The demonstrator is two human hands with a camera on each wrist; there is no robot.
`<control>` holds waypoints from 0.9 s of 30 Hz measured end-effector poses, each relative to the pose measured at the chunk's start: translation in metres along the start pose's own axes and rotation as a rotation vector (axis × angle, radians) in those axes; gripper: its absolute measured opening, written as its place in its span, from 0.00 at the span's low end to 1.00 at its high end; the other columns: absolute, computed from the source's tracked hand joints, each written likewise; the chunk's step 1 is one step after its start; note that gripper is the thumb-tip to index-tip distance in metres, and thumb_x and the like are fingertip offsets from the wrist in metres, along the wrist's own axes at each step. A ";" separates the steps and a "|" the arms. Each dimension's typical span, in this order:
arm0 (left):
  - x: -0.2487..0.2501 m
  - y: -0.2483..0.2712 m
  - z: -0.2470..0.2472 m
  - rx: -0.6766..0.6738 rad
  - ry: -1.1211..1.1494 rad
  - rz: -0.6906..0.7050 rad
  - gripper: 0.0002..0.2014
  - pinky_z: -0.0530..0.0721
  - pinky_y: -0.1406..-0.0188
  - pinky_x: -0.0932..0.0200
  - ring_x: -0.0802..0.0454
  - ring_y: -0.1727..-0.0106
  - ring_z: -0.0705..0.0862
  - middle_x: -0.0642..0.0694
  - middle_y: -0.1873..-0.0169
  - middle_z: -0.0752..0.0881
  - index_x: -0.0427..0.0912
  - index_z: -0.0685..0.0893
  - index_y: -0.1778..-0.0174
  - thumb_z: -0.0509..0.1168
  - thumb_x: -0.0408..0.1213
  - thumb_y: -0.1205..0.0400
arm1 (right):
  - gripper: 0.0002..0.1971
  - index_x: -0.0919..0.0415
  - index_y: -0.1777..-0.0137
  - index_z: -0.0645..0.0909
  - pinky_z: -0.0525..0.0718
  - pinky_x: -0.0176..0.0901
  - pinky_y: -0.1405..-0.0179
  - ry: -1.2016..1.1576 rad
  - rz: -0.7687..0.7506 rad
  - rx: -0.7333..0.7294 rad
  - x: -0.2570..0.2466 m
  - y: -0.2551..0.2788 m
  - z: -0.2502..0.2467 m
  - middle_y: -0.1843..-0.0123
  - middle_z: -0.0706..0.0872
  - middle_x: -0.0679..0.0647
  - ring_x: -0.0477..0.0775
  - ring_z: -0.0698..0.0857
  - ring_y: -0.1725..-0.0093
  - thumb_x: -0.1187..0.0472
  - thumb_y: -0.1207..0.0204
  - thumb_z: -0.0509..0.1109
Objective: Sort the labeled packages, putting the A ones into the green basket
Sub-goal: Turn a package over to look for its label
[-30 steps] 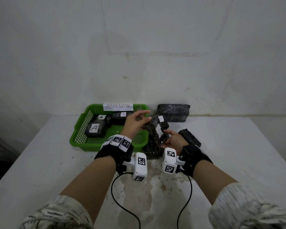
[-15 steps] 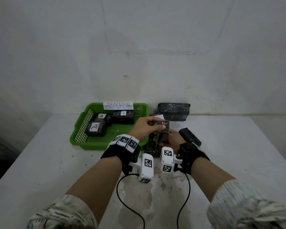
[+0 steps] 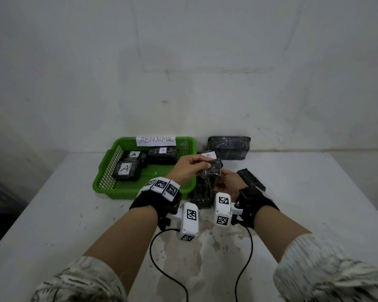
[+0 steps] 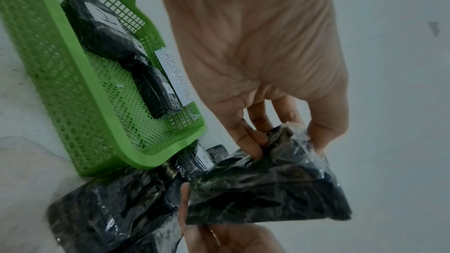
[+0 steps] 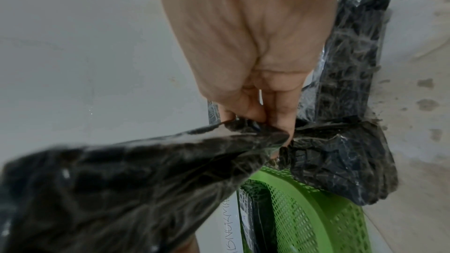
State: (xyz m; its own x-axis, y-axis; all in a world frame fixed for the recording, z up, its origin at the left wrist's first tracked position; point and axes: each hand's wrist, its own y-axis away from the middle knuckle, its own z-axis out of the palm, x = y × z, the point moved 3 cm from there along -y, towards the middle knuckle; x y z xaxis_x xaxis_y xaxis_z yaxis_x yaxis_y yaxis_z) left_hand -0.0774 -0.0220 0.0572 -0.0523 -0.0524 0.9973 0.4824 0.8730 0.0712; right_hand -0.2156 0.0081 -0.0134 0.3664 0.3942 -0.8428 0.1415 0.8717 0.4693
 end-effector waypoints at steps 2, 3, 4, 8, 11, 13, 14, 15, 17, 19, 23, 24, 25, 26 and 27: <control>0.000 -0.001 -0.001 -0.014 0.003 -0.007 0.07 0.82 0.62 0.67 0.63 0.68 0.84 0.49 0.64 0.87 0.32 0.86 0.51 0.65 0.22 0.21 | 0.26 0.71 0.30 0.76 0.84 0.41 0.69 -0.003 0.000 0.012 0.001 -0.002 0.001 0.52 0.85 0.64 0.59 0.84 0.57 0.84 0.22 0.47; 0.000 0.000 -0.001 -0.023 0.000 -0.009 0.06 0.82 0.62 0.67 0.63 0.68 0.84 0.48 0.63 0.86 0.37 0.85 0.55 0.66 0.24 0.22 | 0.26 0.71 0.29 0.76 0.84 0.42 0.68 -0.005 0.001 0.020 0.002 -0.003 0.001 0.51 0.85 0.64 0.59 0.84 0.56 0.83 0.22 0.47; 0.001 0.000 -0.001 -0.023 -0.008 -0.009 0.06 0.81 0.62 0.68 0.62 0.67 0.84 0.47 0.62 0.85 0.41 0.84 0.58 0.67 0.26 0.22 | 0.26 0.71 0.29 0.76 0.84 0.42 0.68 -0.002 0.007 0.032 0.002 -0.003 0.002 0.50 0.85 0.65 0.60 0.84 0.55 0.83 0.22 0.48; -0.001 0.000 -0.007 0.054 -0.079 0.017 0.09 0.80 0.59 0.66 0.52 0.59 0.80 0.46 0.61 0.82 0.44 0.77 0.61 0.70 0.27 0.24 | 0.27 0.70 0.28 0.75 0.84 0.46 0.63 -0.015 0.024 0.045 0.004 -0.003 0.006 0.42 0.82 0.68 0.63 0.82 0.49 0.84 0.23 0.48; -0.001 0.002 -0.017 0.162 -0.003 0.020 0.08 0.82 0.66 0.66 0.53 0.61 0.81 0.45 0.60 0.81 0.46 0.75 0.57 0.66 0.29 0.20 | 0.27 0.69 0.29 0.75 0.85 0.45 0.66 -0.046 0.020 0.033 0.005 -0.002 0.008 0.49 0.83 0.65 0.59 0.82 0.55 0.83 0.24 0.48; -0.004 0.003 -0.031 0.246 0.018 0.009 0.06 0.85 0.65 0.61 0.51 0.60 0.83 0.44 0.57 0.82 0.46 0.75 0.55 0.65 0.31 0.19 | 0.24 0.63 0.32 0.76 0.83 0.42 0.69 -0.068 0.013 0.033 0.003 -0.001 0.012 0.55 0.82 0.59 0.54 0.81 0.60 0.80 0.21 0.50; -0.006 0.003 -0.038 0.283 0.019 -0.001 0.05 0.86 0.67 0.60 0.51 0.59 0.83 0.44 0.57 0.81 0.44 0.75 0.53 0.65 0.31 0.19 | 0.22 0.60 0.34 0.76 0.81 0.41 0.68 -0.074 0.001 0.035 0.002 0.001 0.014 0.57 0.81 0.57 0.52 0.80 0.62 0.78 0.20 0.52; -0.009 0.004 -0.045 0.311 0.011 -0.016 0.04 0.87 0.68 0.61 0.50 0.59 0.84 0.44 0.58 0.81 0.41 0.76 0.51 0.64 0.31 0.19 | 0.20 0.58 0.34 0.76 0.80 0.41 0.66 -0.084 -0.011 0.038 0.001 0.002 0.015 0.58 0.81 0.56 0.51 0.80 0.62 0.77 0.19 0.54; -0.015 0.006 -0.056 0.348 -0.062 -0.061 0.06 0.88 0.64 0.57 0.47 0.57 0.83 0.43 0.58 0.80 0.37 0.78 0.46 0.63 0.31 0.18 | 0.21 0.60 0.33 0.76 0.78 0.42 0.63 -0.105 -0.045 0.064 0.001 0.001 0.015 0.57 0.83 0.56 0.51 0.81 0.61 0.79 0.20 0.58; -0.019 0.008 -0.065 0.367 -0.138 -0.121 0.11 0.87 0.53 0.47 0.44 0.51 0.82 0.41 0.54 0.80 0.37 0.79 0.40 0.62 0.34 0.17 | 0.21 0.64 0.33 0.76 0.80 0.42 0.63 -0.132 -0.082 0.103 0.002 -0.002 0.016 0.56 0.85 0.57 0.51 0.85 0.63 0.81 0.23 0.61; -0.030 0.012 -0.077 0.359 -0.081 -0.219 0.18 0.83 0.42 0.43 0.42 0.41 0.80 0.40 0.43 0.79 0.41 0.74 0.34 0.64 0.42 0.18 | 0.22 0.67 0.33 0.75 0.86 0.38 0.62 -0.184 -0.135 0.082 0.000 -0.004 0.031 0.55 0.86 0.60 0.49 0.88 0.67 0.82 0.26 0.65; -0.032 0.013 -0.081 0.368 -0.094 -0.214 0.19 0.83 0.42 0.43 0.41 0.40 0.80 0.38 0.41 0.80 0.40 0.73 0.33 0.65 0.41 0.18 | 0.22 0.67 0.33 0.75 0.86 0.38 0.62 -0.185 -0.152 0.062 -0.001 -0.003 0.036 0.55 0.86 0.59 0.50 0.88 0.63 0.82 0.26 0.65; -0.036 0.013 -0.086 0.382 -0.107 -0.206 0.19 0.82 0.41 0.43 0.40 0.39 0.81 0.36 0.40 0.80 0.39 0.72 0.33 0.65 0.38 0.19 | 0.22 0.68 0.33 0.75 0.86 0.39 0.60 -0.188 -0.167 0.043 -0.002 -0.002 0.041 0.54 0.86 0.59 0.52 0.87 0.60 0.81 0.26 0.65; -0.039 0.013 -0.091 0.403 -0.104 -0.205 0.19 0.82 0.39 0.42 0.39 0.39 0.81 0.34 0.38 0.80 0.37 0.72 0.33 0.66 0.35 0.19 | 0.22 0.67 0.33 0.74 0.86 0.40 0.57 -0.191 -0.177 0.033 -0.002 -0.001 0.046 0.53 0.86 0.59 0.54 0.86 0.57 0.81 0.25 0.65; -0.043 0.012 -0.098 0.426 -0.078 -0.210 0.18 0.82 0.40 0.42 0.39 0.40 0.81 0.32 0.37 0.80 0.36 0.72 0.34 0.65 0.32 0.19 | 0.21 0.67 0.33 0.74 0.86 0.42 0.56 -0.198 -0.181 0.027 -0.001 -0.002 0.050 0.53 0.86 0.59 0.54 0.86 0.56 0.80 0.25 0.66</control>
State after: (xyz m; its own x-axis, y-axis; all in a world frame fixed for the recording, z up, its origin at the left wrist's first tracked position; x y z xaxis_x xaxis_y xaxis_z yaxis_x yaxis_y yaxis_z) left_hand 0.0160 -0.0563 0.0169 -0.1834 -0.2261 0.9567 0.0546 0.9693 0.2396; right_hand -0.1706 -0.0084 -0.0003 0.5053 0.1659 -0.8469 0.2446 0.9135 0.3249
